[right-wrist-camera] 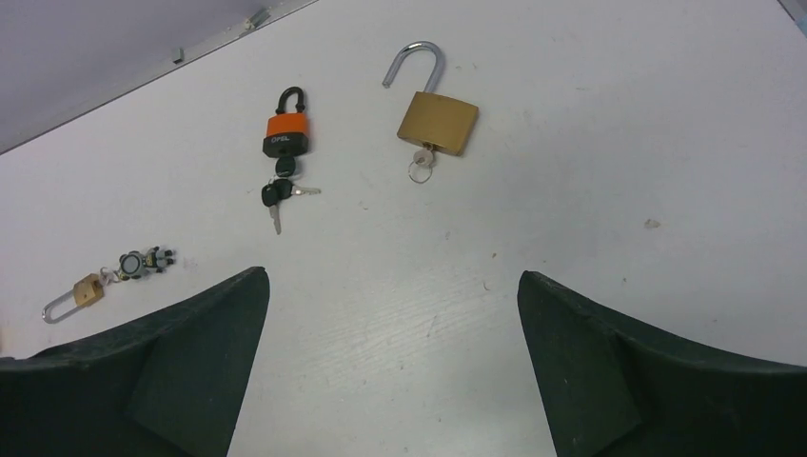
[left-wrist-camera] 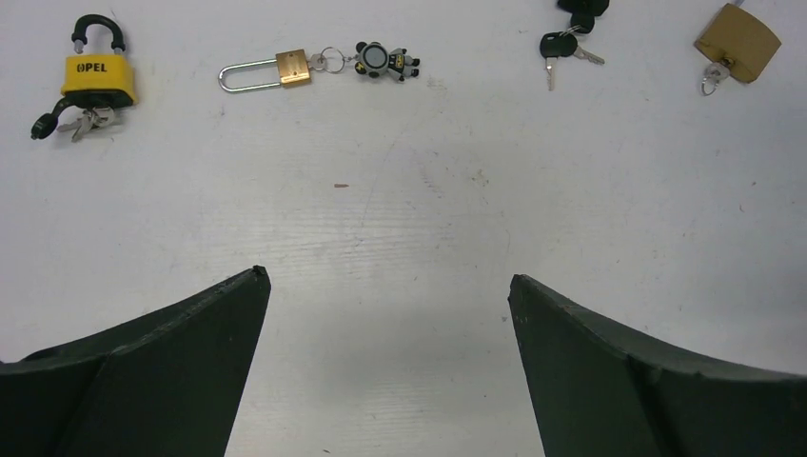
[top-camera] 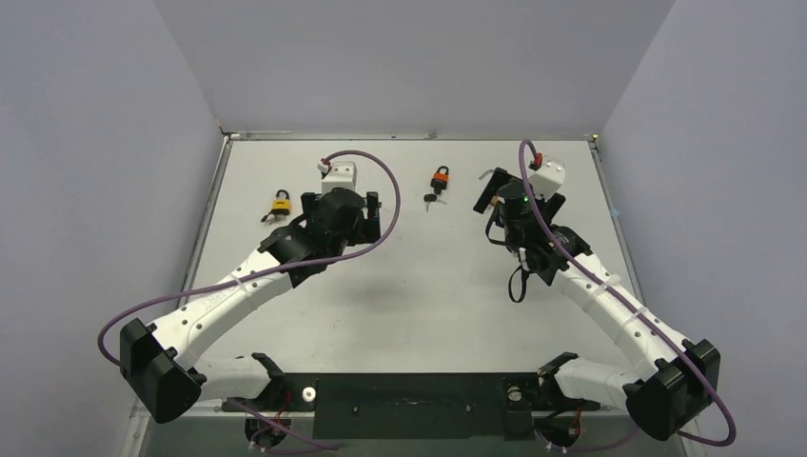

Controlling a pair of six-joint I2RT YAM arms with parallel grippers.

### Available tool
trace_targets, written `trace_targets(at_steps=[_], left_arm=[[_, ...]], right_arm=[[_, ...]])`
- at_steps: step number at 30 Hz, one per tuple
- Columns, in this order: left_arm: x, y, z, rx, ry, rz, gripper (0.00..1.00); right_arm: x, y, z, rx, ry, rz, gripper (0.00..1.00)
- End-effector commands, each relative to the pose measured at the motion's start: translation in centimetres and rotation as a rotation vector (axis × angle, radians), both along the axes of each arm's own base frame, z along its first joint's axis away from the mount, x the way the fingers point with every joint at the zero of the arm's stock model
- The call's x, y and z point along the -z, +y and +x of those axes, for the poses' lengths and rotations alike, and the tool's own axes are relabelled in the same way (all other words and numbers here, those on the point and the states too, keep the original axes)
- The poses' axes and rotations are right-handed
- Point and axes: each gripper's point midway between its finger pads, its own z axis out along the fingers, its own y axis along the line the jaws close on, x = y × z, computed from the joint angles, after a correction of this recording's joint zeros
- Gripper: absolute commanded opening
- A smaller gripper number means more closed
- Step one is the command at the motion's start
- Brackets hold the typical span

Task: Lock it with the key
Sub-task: Pick up the lock from the center of the board.

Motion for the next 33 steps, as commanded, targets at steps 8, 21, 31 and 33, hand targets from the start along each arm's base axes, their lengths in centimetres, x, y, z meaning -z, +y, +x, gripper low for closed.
trace_targets(at_steps=[8, 21, 31, 33], left_arm=[[-3.1, -1.7, -1.6, 0.154, -0.035, -0.126, 0.98], [-3.7, -0.9, -1.9, 0.156, -0.029, -0.173, 0.98], [-2.8, -0.2, -2.5, 0.147, 0.021, -0.166, 0.98], [-2.8, 0.0, -2.5, 0.14, 0.022, -0.166, 0.98]], right_arm=[[-0.6, -0.2, 2.6, 0.043, -0.021, 0.047, 1.0], [2.9, -4.6, 9.8, 0.201, 0.062, 0.09, 0.95], [9.6, -5.8, 16.8, 0.233, 0.25, 0.092, 0.87], [10.8, -6.1, 17.5, 0.246, 0.282, 0.082, 0.87]])
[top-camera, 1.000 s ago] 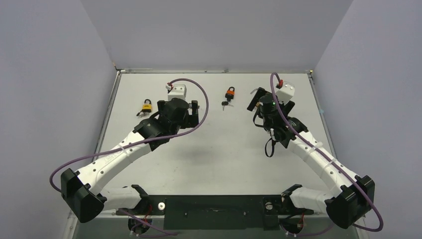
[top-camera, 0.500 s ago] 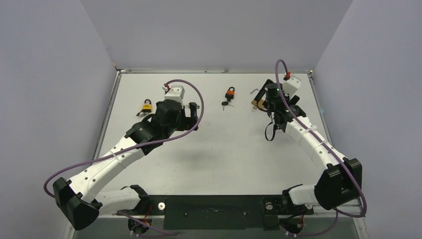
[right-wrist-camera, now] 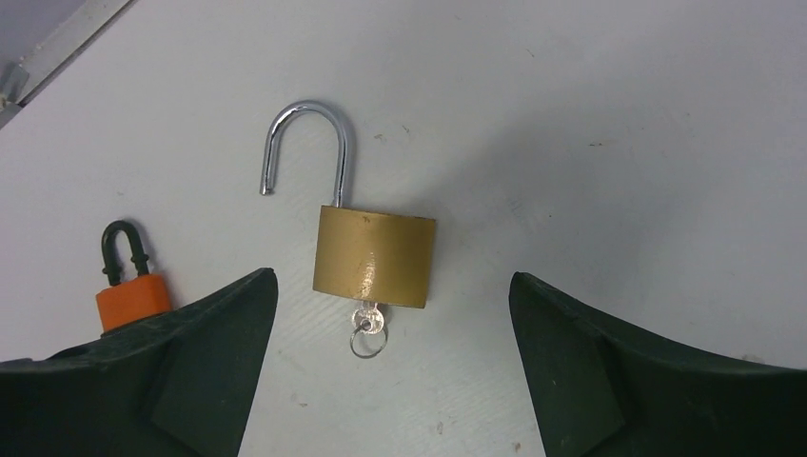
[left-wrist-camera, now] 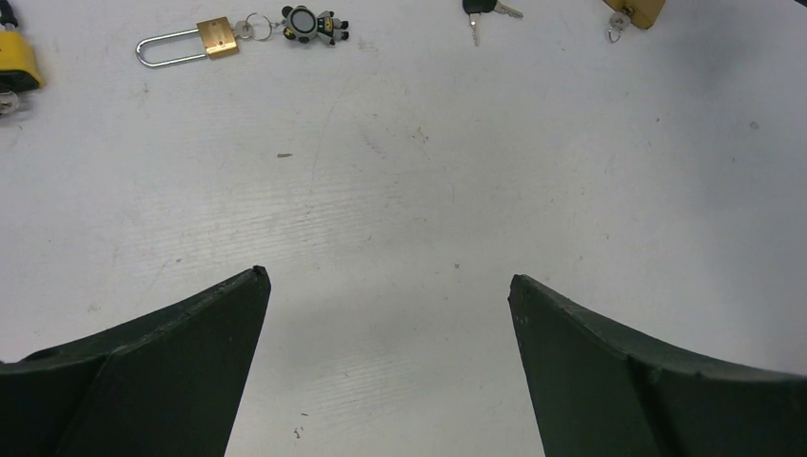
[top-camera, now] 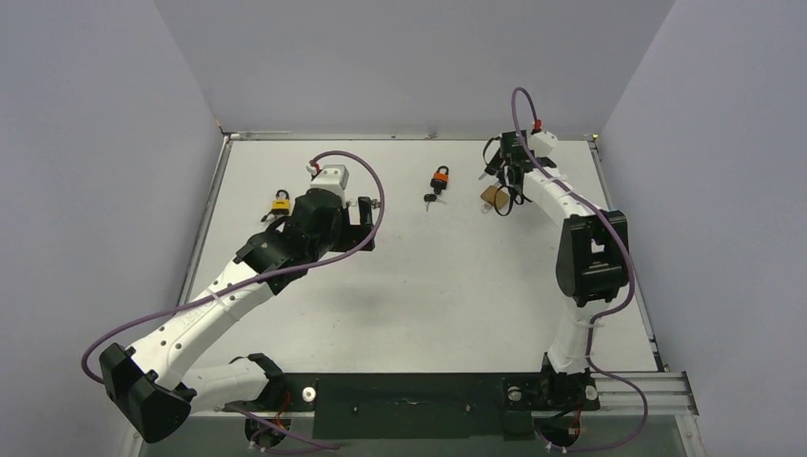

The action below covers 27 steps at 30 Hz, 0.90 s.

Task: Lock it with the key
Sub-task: Pick up the lock from the center of the board.

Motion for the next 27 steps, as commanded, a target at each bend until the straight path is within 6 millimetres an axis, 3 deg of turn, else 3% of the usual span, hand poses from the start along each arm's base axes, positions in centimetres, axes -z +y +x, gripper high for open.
trace_targets(at_steps=[1, 7, 14, 27], left_arm=[[-1.5, 0.6, -0.1, -0.011, -0.021, -0.035, 0.98], [-1.1, 0.8, 0.0, -0.007, 0.01, -0.053, 0.99], [-1.1, 0.9, 0.3, -0.008, 0.021, -0.077, 0.99], [-1.5, 1.1, 0.7, -0.012, 0.033, -0.117, 1.0]], right_arm=[[0.0, -0.3, 1.8, 0.019, 0.025, 0.013, 0.87], [3.3, 0.1, 2.9, 0.026, 0.128, 0.016, 0.85], [6.8, 0.7, 2.9, 0.025, 0.211, 0.026, 0.84], [8.7, 1.6, 3.4, -0.018, 0.283, -0.042, 0.83]])
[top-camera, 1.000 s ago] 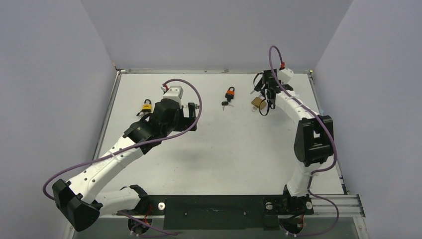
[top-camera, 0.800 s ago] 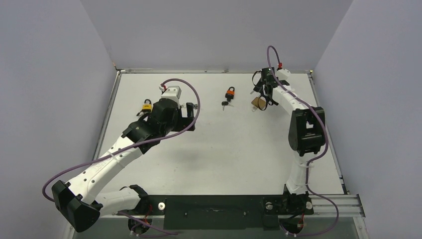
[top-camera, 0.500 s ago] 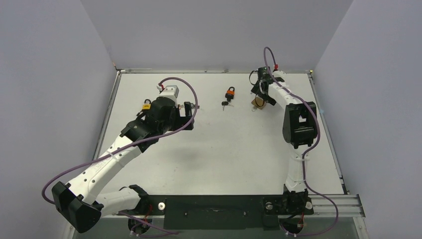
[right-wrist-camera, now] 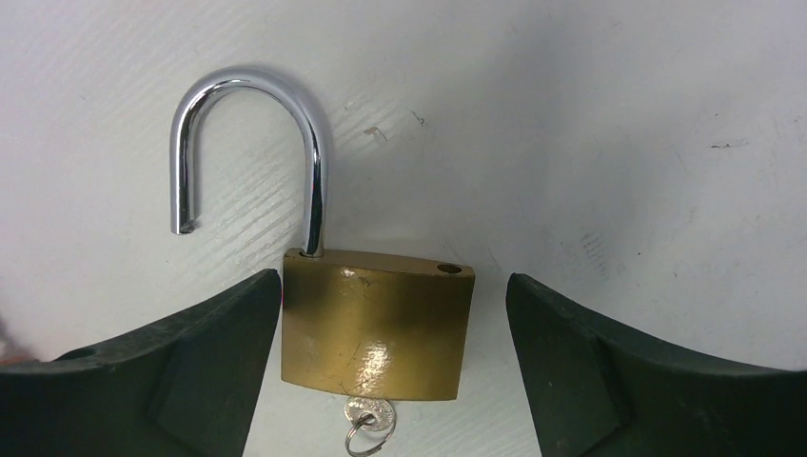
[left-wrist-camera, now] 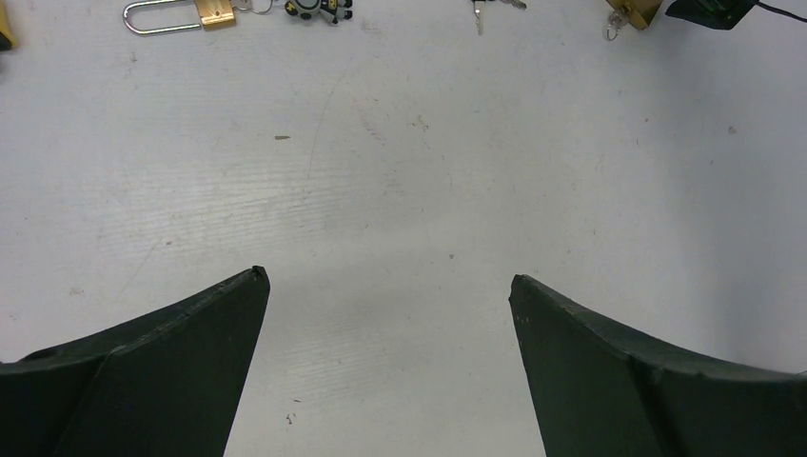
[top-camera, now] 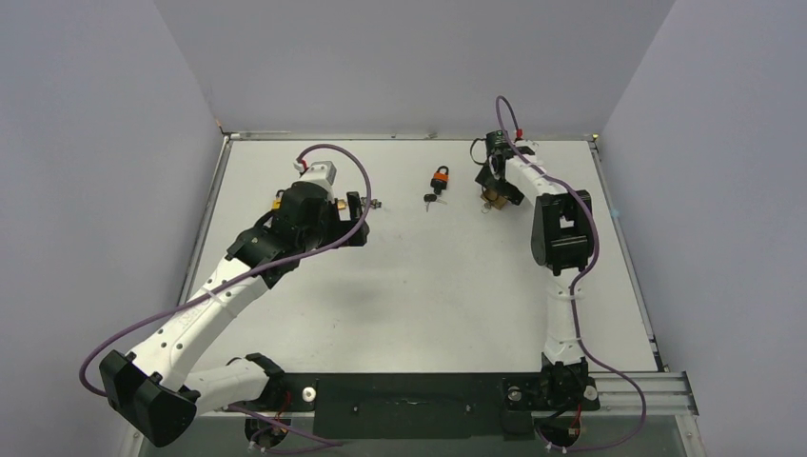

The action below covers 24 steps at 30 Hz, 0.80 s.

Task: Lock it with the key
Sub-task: Pick up the lock from the center of the board.

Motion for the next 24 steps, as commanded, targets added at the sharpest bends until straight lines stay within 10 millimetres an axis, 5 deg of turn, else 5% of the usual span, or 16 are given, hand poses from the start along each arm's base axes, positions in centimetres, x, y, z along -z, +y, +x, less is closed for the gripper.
trace_targets(at_steps=[1, 10, 19, 24], left_arm=[[-2.1, -0.4, 0.3, 0.004, -0.043, -0.055, 1.0], [-2.1, -0.8, 1.0, -0.01, -0.031, -0.07, 1.0], [-1.0, -1.7, 2.2, -0.018, 0.002, -0.108, 1.0], [0.2, -2.5, 3.1, 0.001, 0.027, -0.118, 0.95]], right_arm=[[-0.6, 0.5, 0.2, -0.025, 0.012, -0.05, 0.83], [0.1, 1.2, -0.7, -0.065, 0.069, -0.111, 0.72], [-0.8, 2.1, -1.9, -0.118, 0.04, -0.039, 0.18], [-3.5, 3.6, -3.6, -0.195, -0.044, 0.033, 0.09]])
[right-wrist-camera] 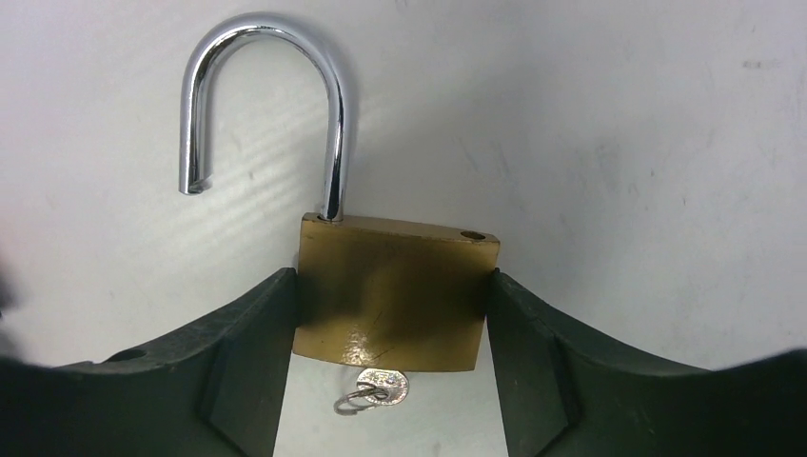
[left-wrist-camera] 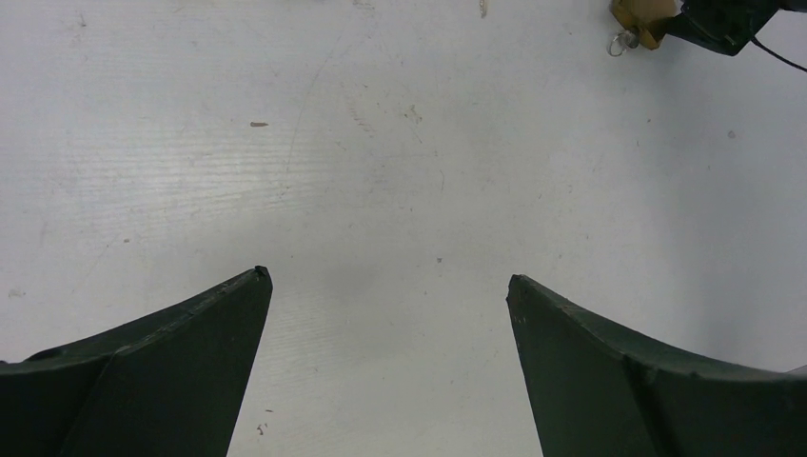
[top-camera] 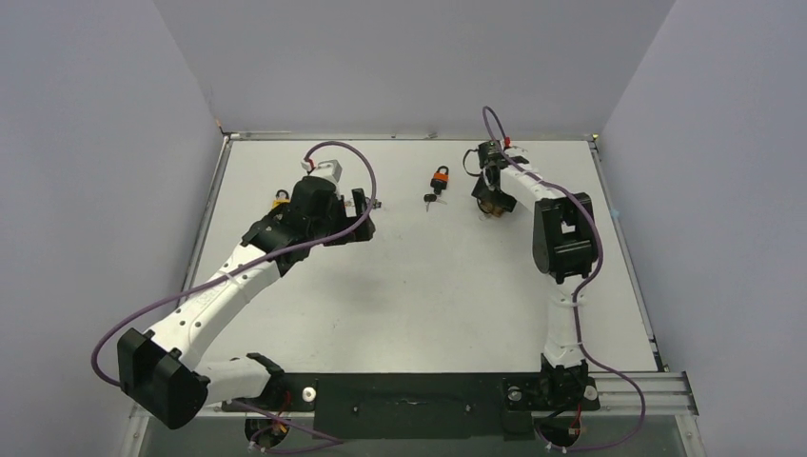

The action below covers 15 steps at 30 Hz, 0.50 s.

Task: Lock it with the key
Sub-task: Pick up the lock from the center of the board.

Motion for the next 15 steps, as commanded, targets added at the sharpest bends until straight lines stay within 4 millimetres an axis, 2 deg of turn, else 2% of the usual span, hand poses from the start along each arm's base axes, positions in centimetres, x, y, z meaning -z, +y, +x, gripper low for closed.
trace_targets(at_steps=[1, 6, 10, 11, 12, 13, 14, 15], left_arm=[[-1.6, -1.8, 1.9, 0.032, -0.044, -0.076, 0.94], [-1.4, -3.3, 3.1, 0.093, -0.058, -0.088, 0.93], [-1.3, -5.7, 4.0, 0.184, -0.048, -0.126, 0.91], [-0.5, -6.2, 4.3, 0.201, -0.031, -0.125, 0.91], [-0.9, -6.9, 4.4, 0.232, -0.039, -0.141, 0.91], [-0.1, -7.3, 4.6, 0.247, -0.021, -0.139, 0.9], [-0.2, -7.9, 4.7, 0.278, -0.025, -0.15, 0.9], [0.6, -8.4, 4.9, 0.295, -0.008, -0.149, 0.9]], right_arm=[[-4.3, 1.7, -1.8, -0.091, -0.087, 0.078, 0.08], [-6.3, 2.9, -5.1, -0.156, -0.151, 0.14, 0.06], [-7.4, 4.1, -7.9, -0.226, -0.191, 0.19, 0.05], [-7.7, 4.5, -8.8, -0.245, -0.204, 0.21, 0.05], [-7.9, 4.9, -9.2, -0.265, -0.21, 0.222, 0.04], [-8.5, 5.5, -9.9, -0.29, -0.231, 0.253, 0.04], [-8.7, 6.0, -10.4, -0.311, -0.238, 0.266, 0.04], [-9.3, 6.8, -11.1, -0.341, -0.256, 0.296, 0.04]])
